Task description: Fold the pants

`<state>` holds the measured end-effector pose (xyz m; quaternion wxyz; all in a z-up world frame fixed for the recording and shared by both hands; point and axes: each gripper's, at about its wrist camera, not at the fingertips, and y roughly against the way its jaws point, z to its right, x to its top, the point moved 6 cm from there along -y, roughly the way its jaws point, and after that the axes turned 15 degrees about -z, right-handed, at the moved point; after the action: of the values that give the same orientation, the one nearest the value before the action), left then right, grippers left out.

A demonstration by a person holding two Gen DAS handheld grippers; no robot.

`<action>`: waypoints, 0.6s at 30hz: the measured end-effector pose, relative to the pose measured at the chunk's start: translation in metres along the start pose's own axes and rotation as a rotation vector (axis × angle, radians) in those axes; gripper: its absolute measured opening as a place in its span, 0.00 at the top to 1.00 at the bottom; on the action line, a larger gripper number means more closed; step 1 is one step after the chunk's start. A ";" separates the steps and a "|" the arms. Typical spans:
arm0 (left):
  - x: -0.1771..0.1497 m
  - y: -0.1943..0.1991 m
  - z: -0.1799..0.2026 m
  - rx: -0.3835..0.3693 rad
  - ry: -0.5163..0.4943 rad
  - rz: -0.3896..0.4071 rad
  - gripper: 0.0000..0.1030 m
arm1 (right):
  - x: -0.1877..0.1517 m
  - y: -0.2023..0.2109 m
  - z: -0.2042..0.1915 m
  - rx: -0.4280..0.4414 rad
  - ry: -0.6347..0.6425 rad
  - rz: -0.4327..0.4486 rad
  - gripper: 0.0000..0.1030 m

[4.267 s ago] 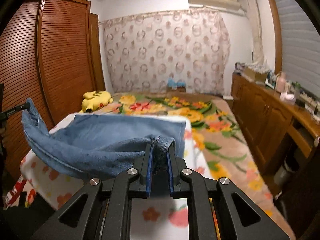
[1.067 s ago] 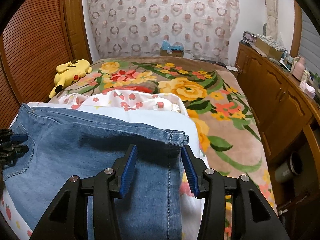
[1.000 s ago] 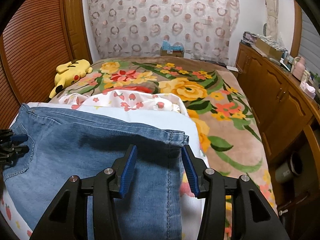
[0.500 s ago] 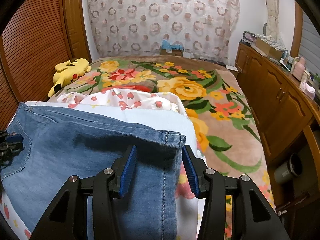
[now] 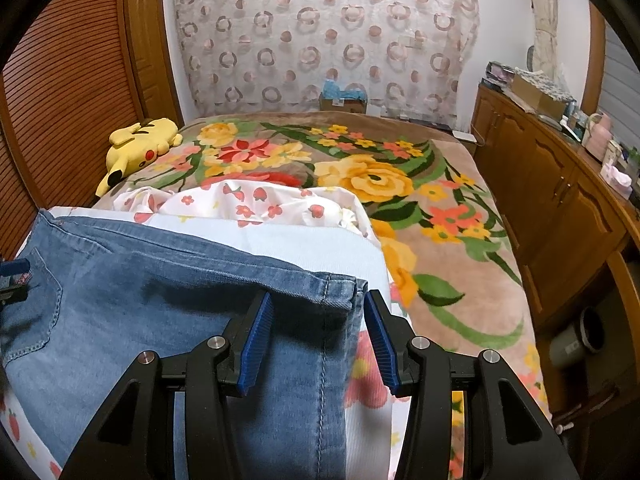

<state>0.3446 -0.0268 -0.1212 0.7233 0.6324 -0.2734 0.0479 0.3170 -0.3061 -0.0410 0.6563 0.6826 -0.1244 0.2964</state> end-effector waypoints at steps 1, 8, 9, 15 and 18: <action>0.001 0.002 0.001 -0.001 -0.003 0.009 0.27 | 0.000 -0.001 0.000 0.002 0.001 -0.001 0.52; 0.000 0.010 0.001 -0.011 0.006 0.023 0.25 | 0.005 -0.003 -0.004 0.038 0.027 -0.001 0.52; 0.000 0.010 0.001 -0.014 0.007 0.023 0.25 | 0.006 -0.002 -0.004 0.049 0.026 0.001 0.53; 0.000 0.013 -0.003 -0.006 0.014 0.032 0.25 | 0.019 0.009 0.003 0.035 0.011 0.043 0.85; -0.001 0.014 -0.007 -0.002 0.026 0.036 0.25 | 0.027 -0.002 0.010 -0.036 -0.016 0.005 0.86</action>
<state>0.3402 -0.0167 -0.1097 0.7266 0.6257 -0.2754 0.0688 0.3422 -0.3099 -0.0264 0.6667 0.6728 -0.1366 0.2902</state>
